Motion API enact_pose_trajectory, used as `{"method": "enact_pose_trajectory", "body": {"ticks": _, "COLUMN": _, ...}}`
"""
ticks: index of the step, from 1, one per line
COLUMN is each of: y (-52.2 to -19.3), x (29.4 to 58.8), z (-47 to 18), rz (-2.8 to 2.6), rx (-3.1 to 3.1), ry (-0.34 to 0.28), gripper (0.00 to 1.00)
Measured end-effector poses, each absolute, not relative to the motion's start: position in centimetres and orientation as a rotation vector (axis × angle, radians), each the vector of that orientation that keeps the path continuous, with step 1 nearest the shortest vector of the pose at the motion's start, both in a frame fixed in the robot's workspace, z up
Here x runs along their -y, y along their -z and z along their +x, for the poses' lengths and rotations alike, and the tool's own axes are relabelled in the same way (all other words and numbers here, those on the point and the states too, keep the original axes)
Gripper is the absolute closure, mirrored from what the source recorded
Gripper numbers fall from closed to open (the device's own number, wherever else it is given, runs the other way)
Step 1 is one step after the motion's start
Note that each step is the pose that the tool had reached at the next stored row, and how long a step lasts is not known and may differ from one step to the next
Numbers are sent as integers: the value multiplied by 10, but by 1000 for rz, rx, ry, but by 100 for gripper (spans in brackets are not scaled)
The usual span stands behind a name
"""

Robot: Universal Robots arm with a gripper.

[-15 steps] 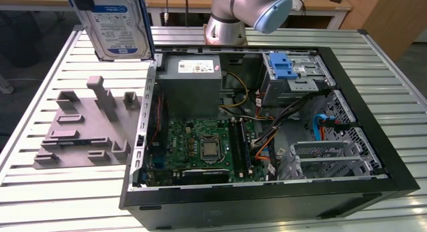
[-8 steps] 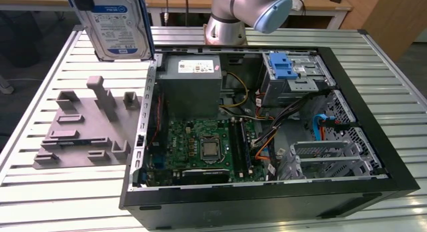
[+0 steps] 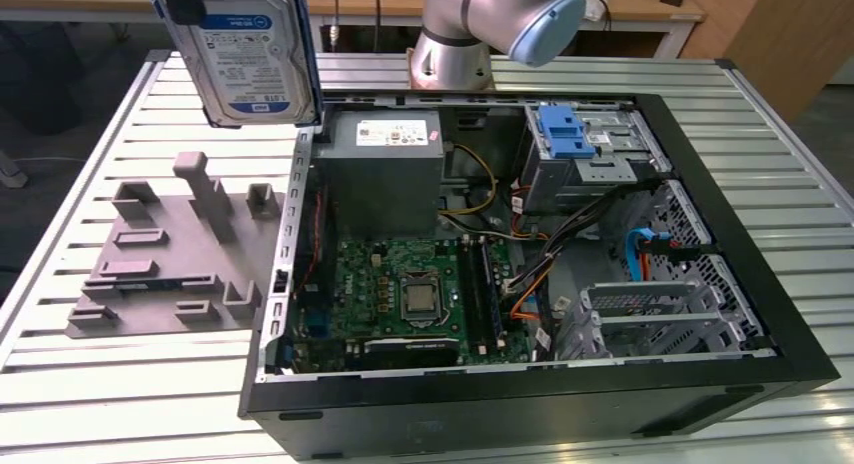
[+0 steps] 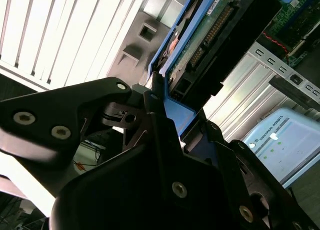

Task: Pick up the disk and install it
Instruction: 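Pick up the disk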

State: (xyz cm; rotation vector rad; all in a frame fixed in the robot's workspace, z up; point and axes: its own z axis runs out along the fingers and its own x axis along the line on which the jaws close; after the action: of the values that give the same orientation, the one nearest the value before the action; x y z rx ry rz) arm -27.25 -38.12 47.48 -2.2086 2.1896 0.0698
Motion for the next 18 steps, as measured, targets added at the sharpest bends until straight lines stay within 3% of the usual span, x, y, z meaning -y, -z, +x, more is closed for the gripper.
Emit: {"method": "enact_pose_trajectory", "body": {"ticks": 18, "y": -475, "x": 382, "z": -267, "rz": -2209, "rx": -2190, "ry": -70, "gripper": 64}}
